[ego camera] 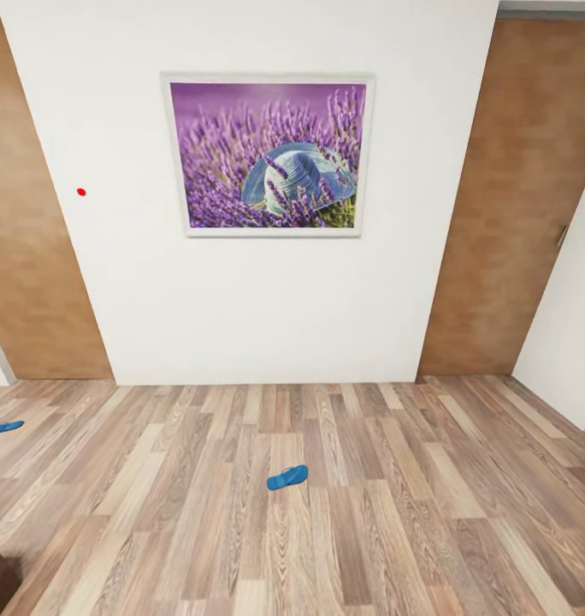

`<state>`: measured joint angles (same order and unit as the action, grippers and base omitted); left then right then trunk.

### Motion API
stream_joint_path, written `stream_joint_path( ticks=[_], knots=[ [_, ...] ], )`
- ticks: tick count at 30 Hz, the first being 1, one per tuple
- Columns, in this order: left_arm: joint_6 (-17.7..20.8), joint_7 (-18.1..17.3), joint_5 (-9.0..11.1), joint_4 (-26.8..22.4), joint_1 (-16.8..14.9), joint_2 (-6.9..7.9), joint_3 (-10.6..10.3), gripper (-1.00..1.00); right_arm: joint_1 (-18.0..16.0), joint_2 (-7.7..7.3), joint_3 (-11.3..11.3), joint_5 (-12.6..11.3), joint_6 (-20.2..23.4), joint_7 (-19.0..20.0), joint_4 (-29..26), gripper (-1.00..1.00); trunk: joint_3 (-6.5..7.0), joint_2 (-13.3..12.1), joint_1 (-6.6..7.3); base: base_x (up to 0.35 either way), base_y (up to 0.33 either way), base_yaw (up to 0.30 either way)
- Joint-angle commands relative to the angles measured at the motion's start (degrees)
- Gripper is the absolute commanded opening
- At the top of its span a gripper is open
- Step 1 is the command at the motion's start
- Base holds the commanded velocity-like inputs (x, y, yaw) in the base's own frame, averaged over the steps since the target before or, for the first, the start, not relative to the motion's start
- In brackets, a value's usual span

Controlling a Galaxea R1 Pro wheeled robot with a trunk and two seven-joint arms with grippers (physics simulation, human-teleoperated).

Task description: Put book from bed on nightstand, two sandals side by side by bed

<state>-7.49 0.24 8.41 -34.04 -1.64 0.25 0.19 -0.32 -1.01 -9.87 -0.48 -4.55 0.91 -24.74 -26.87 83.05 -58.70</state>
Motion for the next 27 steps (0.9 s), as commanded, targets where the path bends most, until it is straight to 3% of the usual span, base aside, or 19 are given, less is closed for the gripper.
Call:
stream_joint_path(
  ticks=[1,8,27],
  knots=[
    [-0.16,0.06,0.55,0.03,-0.03,0.02,-0.1,1.0,-0.03,0.01,-0.16,-0.05,-0.19,0.1,0.04,1.0,-0.06,0.02,-0.03,0.273,0.0,0.0],
    [-0.23,0.1,0.55,0.03,-0.03,0.02,-0.1,1.0,-0.03,-0.03,-0.15,0.25,-0.19,0.13,0.04,1.0,-0.06,0.02,-0.03,0.228,0.0,0.0],
    [-0.42,0.02,0.47,-0.03,-0.02,0.11,-0.1,1.0,-0.03,-0.16,-0.24,0.3,-0.18,0.41,0.13,1.0,-0.06,0.02,-0.03,0.006,0.0,0.0]
  ],
)
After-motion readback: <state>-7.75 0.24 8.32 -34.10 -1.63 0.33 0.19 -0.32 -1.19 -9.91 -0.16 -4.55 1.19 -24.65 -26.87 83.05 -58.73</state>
